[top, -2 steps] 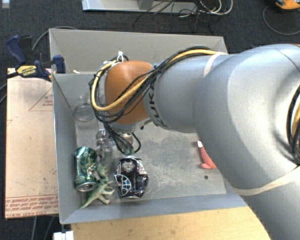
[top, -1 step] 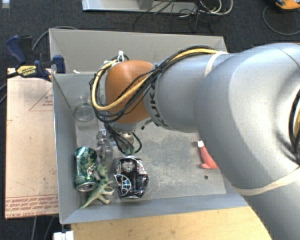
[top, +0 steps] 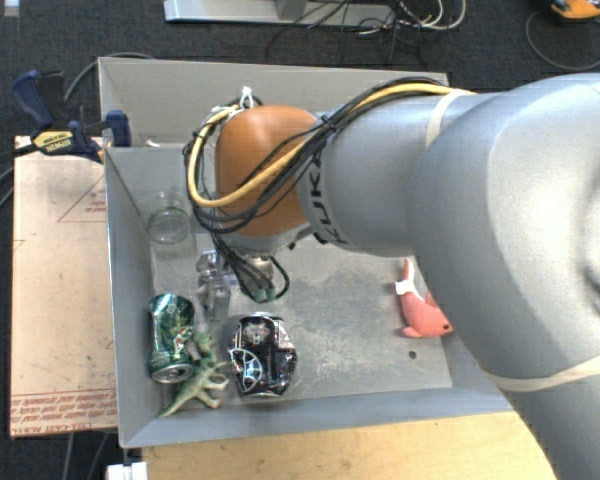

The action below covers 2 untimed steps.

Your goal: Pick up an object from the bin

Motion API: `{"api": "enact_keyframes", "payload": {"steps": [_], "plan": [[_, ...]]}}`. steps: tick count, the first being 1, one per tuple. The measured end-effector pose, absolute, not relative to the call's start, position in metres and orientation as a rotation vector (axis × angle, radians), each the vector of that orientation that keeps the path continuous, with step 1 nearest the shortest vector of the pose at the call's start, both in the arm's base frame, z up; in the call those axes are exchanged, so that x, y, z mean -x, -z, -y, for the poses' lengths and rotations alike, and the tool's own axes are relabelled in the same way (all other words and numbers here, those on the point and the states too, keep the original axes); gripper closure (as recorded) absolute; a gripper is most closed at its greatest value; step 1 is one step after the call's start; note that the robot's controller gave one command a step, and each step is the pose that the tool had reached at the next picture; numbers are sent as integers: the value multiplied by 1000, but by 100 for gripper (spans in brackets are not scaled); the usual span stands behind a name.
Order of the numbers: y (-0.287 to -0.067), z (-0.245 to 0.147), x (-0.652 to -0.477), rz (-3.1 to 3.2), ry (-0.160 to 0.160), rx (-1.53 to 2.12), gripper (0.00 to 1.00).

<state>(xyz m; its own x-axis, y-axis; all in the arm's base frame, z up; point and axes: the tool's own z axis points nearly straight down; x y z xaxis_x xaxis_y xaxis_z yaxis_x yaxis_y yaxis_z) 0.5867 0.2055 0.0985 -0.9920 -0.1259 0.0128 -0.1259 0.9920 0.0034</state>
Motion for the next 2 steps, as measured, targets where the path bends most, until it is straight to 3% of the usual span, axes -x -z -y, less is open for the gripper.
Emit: {"api": "enact_keyframes", "payload": {"steps": [2], "plan": [[-141, -206, -589, 3132, 8, -197, 100]]}}
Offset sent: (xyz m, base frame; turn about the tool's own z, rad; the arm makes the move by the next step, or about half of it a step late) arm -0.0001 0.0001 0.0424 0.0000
